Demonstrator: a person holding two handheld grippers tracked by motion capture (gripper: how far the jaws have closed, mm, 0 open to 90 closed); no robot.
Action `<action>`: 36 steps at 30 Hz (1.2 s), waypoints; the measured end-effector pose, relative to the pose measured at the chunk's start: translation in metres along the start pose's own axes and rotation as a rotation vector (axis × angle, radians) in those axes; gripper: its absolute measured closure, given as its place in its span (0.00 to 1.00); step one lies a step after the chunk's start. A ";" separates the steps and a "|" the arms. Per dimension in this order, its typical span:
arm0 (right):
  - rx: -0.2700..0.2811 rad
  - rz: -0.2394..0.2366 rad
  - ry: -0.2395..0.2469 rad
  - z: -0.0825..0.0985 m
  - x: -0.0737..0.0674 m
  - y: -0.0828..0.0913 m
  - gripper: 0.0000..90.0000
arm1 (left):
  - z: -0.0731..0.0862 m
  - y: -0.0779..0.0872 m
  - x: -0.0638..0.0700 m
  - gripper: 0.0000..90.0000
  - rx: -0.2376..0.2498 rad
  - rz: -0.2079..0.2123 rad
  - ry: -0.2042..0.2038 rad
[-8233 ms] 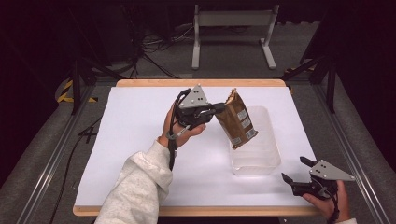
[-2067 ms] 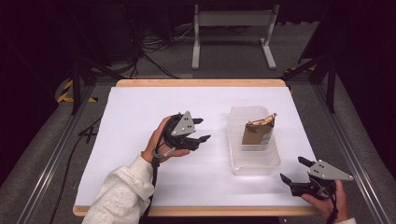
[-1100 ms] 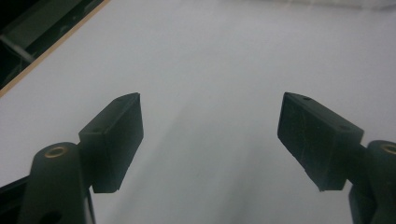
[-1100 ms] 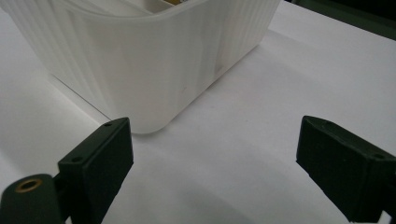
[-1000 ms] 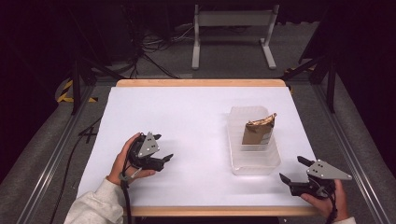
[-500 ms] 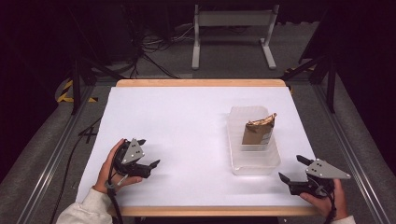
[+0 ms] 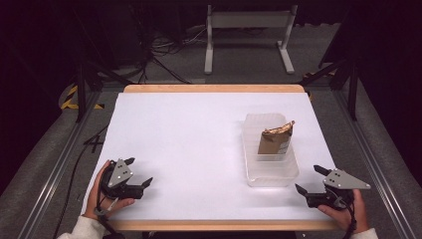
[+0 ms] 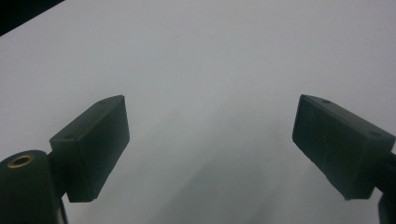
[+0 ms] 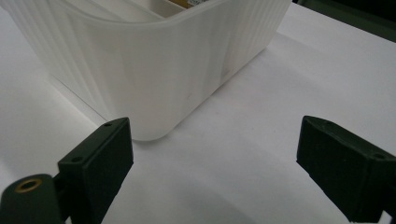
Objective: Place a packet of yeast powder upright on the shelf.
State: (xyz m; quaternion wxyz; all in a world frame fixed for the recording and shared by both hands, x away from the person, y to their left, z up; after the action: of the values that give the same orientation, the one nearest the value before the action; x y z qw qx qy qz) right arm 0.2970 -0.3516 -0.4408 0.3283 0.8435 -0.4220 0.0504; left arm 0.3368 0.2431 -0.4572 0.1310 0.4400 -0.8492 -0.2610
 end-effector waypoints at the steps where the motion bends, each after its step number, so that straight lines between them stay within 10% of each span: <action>1: -0.002 -0.001 0.001 0.000 0.000 0.000 0.13 | 0.002 0.002 -0.002 0.13 0.009 -0.003 0.011; 18: 0.028 -0.028 0.036 -0.005 0.000 -0.005 0.12 | 0.033 0.037 -0.020 0.10 0.137 -0.043 0.232; 36: 0.027 -0.014 0.030 -0.004 0.001 -0.004 0.12 | 0.028 0.031 -0.014 0.09 0.105 -0.039 0.187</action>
State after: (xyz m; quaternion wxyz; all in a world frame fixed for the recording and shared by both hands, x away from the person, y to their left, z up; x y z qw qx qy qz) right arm 0.3019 -0.3478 -0.4392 0.3234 0.8500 -0.4106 0.0663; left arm 0.3107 0.2782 -0.4629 0.1814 0.4854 -0.8369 -0.1765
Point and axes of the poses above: each handheld gripper's, and its own axes: y roughly backward along the jaws, z roughly out of its underside, x roughly to its right, the point moved 2 cm from there along -y, roughly forward along the jaws, and after that the axes turned 13 degrees about y, right-handed, at the moved point
